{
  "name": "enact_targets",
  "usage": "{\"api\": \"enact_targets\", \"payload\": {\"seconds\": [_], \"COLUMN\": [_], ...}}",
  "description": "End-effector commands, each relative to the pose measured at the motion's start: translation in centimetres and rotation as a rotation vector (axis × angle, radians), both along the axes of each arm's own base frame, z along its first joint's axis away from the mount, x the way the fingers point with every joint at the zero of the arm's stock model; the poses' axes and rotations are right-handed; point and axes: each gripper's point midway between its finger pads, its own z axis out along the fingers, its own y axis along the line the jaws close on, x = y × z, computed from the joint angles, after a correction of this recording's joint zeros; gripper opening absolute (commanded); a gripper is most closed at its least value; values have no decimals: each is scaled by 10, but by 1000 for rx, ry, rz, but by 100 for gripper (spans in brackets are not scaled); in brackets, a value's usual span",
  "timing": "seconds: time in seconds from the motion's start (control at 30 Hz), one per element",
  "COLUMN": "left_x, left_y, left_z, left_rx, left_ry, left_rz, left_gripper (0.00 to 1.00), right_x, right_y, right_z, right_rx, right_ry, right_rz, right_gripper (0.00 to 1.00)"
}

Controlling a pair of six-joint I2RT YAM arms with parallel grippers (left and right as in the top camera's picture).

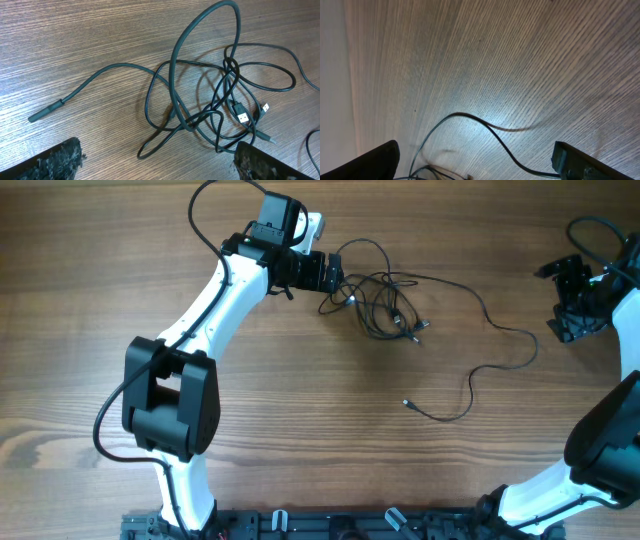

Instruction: Untangle cables

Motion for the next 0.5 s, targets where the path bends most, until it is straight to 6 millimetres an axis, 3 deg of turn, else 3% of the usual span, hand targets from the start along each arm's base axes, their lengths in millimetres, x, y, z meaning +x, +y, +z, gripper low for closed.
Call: {"api": "enact_targets", "payload": {"seconds": [0.0,0.27,0.47], "left_x": [1,1,1], "left_y": [2,2,2], "left_z": [-4,-4,-4], "left_rx": [9,9,9], "left_ry": [3,3,3], "left_rz": [2,2,2], "left_gripper": [100,100,100], "right_x": [0,1,-1], "right_y": [0,-1,0], "right_z": [-6,-6,-7], "right_rx": [49,210,215], "right_ry": [32,76,84], "right_rz": [-112,-414,-420], "right_gripper": [100,100,100]}}
